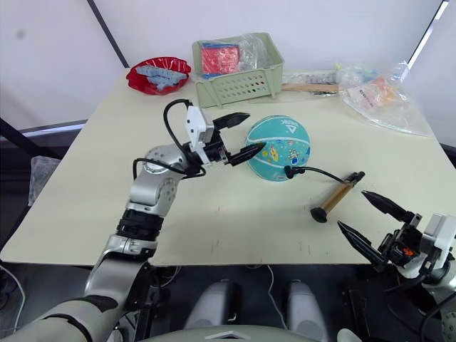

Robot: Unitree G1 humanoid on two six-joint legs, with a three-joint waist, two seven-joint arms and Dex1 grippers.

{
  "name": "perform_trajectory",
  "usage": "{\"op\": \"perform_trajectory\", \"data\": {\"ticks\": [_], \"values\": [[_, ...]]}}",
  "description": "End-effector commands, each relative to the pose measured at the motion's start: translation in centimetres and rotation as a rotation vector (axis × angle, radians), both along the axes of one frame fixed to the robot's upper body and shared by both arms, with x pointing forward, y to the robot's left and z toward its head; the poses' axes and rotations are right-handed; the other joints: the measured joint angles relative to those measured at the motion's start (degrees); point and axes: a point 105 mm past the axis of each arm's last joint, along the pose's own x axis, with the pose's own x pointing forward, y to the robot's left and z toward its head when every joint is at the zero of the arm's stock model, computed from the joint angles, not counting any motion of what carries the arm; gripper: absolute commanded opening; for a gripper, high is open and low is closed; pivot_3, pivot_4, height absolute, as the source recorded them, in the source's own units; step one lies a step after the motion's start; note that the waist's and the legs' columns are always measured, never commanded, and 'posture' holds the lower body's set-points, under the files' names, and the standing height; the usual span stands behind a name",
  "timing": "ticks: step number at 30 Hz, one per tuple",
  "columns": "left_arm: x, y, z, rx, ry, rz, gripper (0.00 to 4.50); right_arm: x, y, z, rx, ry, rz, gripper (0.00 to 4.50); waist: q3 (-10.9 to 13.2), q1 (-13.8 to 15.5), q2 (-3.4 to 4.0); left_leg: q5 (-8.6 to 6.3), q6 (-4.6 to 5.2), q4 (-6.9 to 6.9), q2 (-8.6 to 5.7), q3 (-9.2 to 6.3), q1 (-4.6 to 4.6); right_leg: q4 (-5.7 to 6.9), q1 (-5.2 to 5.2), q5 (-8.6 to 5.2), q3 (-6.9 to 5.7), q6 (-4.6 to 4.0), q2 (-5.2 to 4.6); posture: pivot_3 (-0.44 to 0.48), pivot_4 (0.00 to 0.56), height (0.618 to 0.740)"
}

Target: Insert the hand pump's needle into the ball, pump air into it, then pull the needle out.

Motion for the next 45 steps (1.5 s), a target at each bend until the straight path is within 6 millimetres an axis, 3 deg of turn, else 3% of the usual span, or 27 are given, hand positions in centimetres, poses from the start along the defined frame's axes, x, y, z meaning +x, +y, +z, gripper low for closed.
{"op": "perform_trajectory", "data": {"ticks": [1,12,23,30,39,45], "values": [[0.8,-1.1,1.7,-0.01,-0.046,0.015,4.5,-0.2,0.2,1.0,-0.013,-0.049,0.006,4.43,0.0,0.0,0.0,0.0,0.0,0.01,0.0,-0.01,0.0,0.0,0.0,-0.01,-0.01,0.02,0.0,0.0,0.15,0.735],[3.5,-4.1,1.8,0.045,0.024,0.028,4.5,0.1,-0.3,1.0,-0.029,-0.079,-0.045,4.43,0.0,-0.1,-0.04,0.0,0.0,0.0,-0.05,-0.03,-0.04,-0.01,0.0,0.0,0.03,0.06,0.01,0.0,0.15,0.735],[4.5,-5.6,-0.7,0.14,0.098,0.062,4.5,0.4,0.3,0.8,-0.046,-0.098,-0.071,4.43,0.0,0.0,-0.05,0.0,0.0,0.01,-0.06,-0.11,-0.08,-0.01,-0.01,0.1,-0.01,0.25,0.02,0.0,0.15,0.735],[4.8,-6.0,-2.4,0.16,0.144,0.09,4.5,1.9,1.1,1.1,-0.056,-0.077,-0.112,4.43,0.0,0.1,-0.05,0.0,0.0,0.01,-0.06,-0.13,-0.08,-0.01,0.01,0.1,-0.03,0.25,0.02,0.0,0.15,0.735],[4.5,-6.5,-3.9,0.152,0.184,0.094,4.5,5.6,5.4,1.0,-0.321,-0.09,-0.071,4.43,0.0,0.2,-0.04,0.0,-0.01,0.07,-0.18,-0.3,-0.14,-0.02,0.08,0.01,-0.02,0.05,0.02,0.0,0.15,0.735],[4.4,-6.2,-4.4,0.15,0.19,0.108,4.5,8.7,6.0,0.8,-0.564,-0.17,-0.13,4.43,0.0,0.3,-0.11,0.01,0.0,0.13,-0.24,-0.41,-0.11,-0.02,0.18,0.12,0.0,0.21,0.03,0.0,0.15,0.735]]}}
